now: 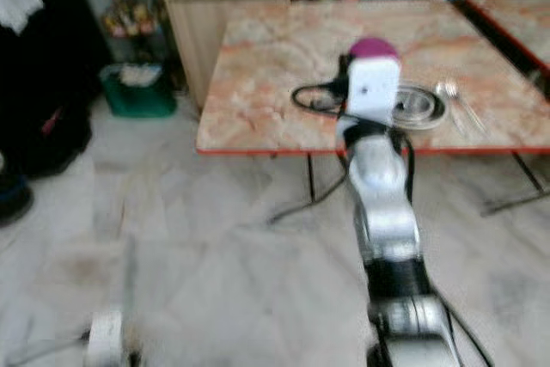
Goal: Setting the table
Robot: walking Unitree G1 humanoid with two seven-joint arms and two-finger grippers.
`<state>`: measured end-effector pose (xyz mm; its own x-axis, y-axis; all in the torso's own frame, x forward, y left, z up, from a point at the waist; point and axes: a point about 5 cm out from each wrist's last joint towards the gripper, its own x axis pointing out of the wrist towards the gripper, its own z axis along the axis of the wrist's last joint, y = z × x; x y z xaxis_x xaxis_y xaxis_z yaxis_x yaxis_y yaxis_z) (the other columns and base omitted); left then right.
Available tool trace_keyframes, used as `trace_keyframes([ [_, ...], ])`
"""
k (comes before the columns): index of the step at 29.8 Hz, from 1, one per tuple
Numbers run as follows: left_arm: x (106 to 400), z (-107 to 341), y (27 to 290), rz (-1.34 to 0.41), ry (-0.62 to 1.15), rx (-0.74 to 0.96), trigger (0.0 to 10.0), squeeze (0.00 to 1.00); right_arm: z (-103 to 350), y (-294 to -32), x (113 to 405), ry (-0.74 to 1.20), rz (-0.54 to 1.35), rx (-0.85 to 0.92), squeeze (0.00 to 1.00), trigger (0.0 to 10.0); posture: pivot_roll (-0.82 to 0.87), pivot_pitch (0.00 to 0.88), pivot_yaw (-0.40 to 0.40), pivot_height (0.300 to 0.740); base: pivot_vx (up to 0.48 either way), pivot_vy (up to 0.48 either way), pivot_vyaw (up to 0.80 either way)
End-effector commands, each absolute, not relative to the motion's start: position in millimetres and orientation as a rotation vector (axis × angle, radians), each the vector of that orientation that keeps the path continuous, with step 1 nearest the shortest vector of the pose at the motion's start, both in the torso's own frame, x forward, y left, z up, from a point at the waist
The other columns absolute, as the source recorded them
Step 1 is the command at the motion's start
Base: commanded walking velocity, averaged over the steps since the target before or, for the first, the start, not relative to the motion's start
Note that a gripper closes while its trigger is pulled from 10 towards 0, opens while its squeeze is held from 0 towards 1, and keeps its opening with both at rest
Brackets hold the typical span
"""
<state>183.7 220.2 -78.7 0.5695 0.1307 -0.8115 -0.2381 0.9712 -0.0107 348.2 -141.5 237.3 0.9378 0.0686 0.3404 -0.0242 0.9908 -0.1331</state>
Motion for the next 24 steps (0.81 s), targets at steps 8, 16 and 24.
trace_keyframes([
  [8,185.3,-78.2,219.2,0.203,0.94,-0.108,10.0,0.0,244.0,-146.0,347.5,-0.373,0.036,-0.116,0.0,10.0,-0.11,0.103,0.034,0.74,0.393,0.0,0.0],
  [16,185.4,-78.3,218.6,0.2,0.942,-0.109,10.0,0.0,244.2,-146.4,347.9,-0.372,0.036,-0.115,0.0,10.0,-0.11,0.104,0.033,0.74,0.396,0.0,0.0],
  [24,185.1,-78.5,218.4,0.195,0.945,-0.109,10.0,0.0,242.4,-150.0,348.1,-0.349,0.005,-0.121,0.0,10.0,-0.11,0.107,0.033,0.74,0.396,0.0,0.0],
])
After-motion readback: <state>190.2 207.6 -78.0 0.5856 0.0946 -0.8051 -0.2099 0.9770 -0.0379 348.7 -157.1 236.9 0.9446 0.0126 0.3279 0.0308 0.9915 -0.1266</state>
